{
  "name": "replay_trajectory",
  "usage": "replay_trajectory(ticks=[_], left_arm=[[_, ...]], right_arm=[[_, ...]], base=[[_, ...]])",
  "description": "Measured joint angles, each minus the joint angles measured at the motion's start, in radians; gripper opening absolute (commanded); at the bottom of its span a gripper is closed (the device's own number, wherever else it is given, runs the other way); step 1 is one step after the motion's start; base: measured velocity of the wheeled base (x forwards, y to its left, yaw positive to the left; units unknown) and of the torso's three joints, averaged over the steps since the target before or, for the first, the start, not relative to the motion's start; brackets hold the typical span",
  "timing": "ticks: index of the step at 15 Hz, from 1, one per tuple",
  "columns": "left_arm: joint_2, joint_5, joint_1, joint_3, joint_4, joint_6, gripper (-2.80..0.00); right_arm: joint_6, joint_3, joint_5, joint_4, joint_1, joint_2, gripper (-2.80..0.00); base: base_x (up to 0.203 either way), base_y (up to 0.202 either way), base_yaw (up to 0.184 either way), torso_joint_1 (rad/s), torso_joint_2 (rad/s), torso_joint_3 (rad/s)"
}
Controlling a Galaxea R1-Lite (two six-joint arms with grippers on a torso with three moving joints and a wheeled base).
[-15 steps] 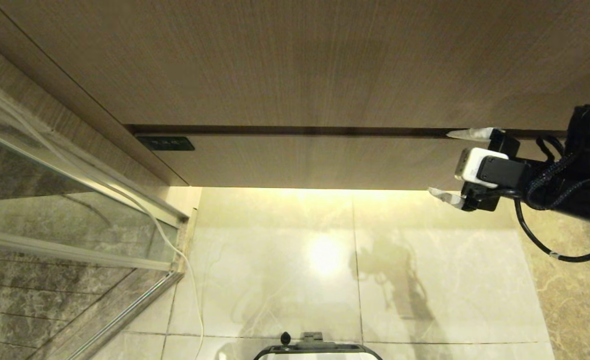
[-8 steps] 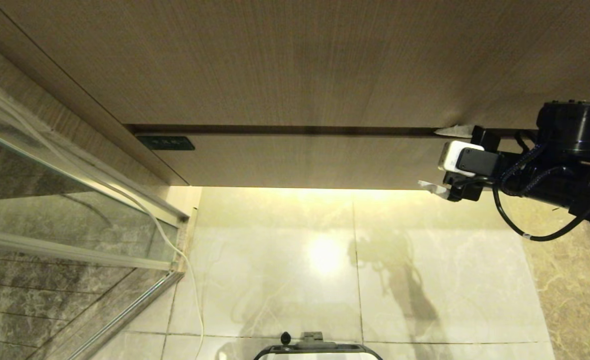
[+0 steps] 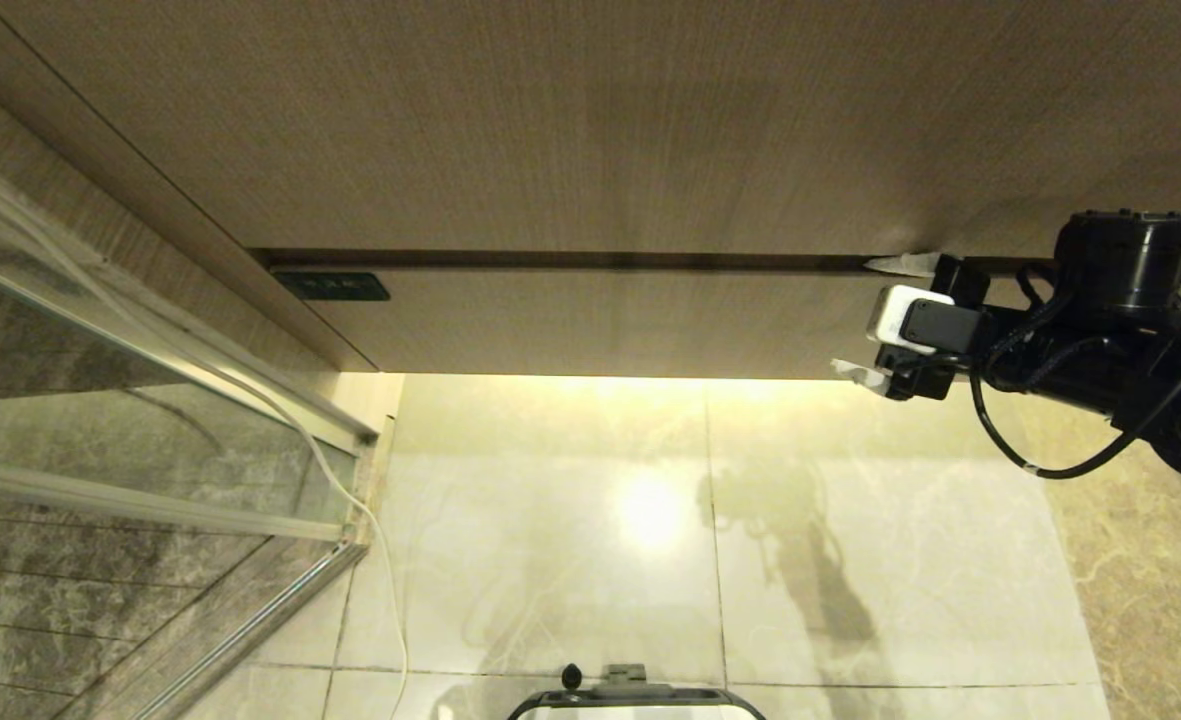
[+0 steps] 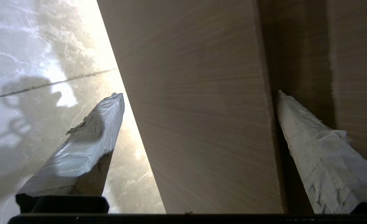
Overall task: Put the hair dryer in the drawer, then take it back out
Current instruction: Pull open the drawer
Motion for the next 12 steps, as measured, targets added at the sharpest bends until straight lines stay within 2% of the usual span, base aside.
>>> replay_trajectory(ticks=[3, 7, 12], left_arm=[[0.000, 0.000, 0.000, 0.000, 0.000, 0.000, -2.80], [0.000, 0.000, 0.000, 0.000, 0.000, 0.000, -2.80], [0.000, 0.000, 0.000, 0.000, 0.000, 0.000, -2.80]], right_arm=[[0.002, 0.001, -0.006, 0.021, 0.000, 0.014, 0.00], [0.015, 0.001, -0.034, 0.147, 0.002, 0.008, 0.00], [0.132, -0.014, -0.093, 0.401, -0.001, -0.031, 0.00]], base=[[0.000, 0.000, 0.000, 0.000, 0.00, 0.000], [0.000, 0.000, 0.000, 0.000, 0.00, 0.000], [0.000, 0.000, 0.000, 0.000, 0.00, 0.000]])
